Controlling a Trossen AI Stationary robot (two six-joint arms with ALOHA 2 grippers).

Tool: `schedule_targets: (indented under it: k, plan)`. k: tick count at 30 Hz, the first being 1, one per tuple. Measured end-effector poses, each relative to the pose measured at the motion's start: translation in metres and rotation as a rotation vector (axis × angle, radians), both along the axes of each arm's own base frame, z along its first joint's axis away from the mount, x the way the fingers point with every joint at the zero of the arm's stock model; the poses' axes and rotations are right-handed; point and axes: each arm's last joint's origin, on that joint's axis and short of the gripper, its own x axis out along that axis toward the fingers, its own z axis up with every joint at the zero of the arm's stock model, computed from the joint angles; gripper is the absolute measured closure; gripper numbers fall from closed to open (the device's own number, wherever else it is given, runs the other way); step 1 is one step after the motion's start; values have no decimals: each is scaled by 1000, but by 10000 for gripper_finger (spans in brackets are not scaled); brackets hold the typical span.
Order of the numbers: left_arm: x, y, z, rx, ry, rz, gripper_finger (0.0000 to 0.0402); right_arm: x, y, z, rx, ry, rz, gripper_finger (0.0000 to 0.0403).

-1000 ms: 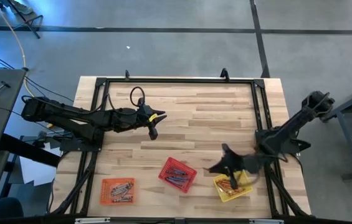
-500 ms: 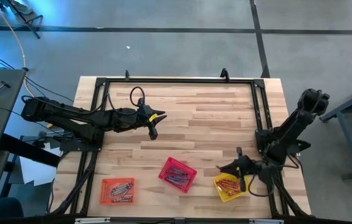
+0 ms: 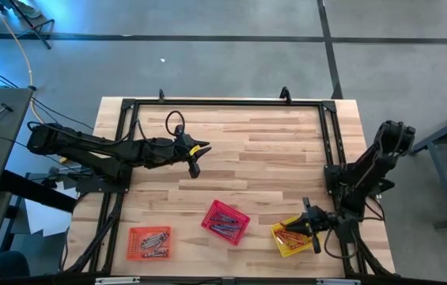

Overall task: Sort crayons
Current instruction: Put the orange crayon into the yellow bin

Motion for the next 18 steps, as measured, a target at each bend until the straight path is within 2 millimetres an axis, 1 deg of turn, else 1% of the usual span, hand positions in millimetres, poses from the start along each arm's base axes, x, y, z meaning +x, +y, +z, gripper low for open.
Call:
schedule_targets:
  k: [5, 12, 15, 18]
  plan:
    - [0, 0, 0, -1, 0, 0, 332, 0, 4, -5, 2, -1, 7, 400]
    - [0, 0, 0, -1, 0, 0, 332, 1, 6, -3, 35, -16, 8, 397]
    - [0, 0, 0, -13, -5, 3, 332, 1, 6, -3, 41, -19, 8, 379]
    - [0, 0, 0, -22, -9, 6, 332, 1, 6, -2, 49, -23, 8, 351]
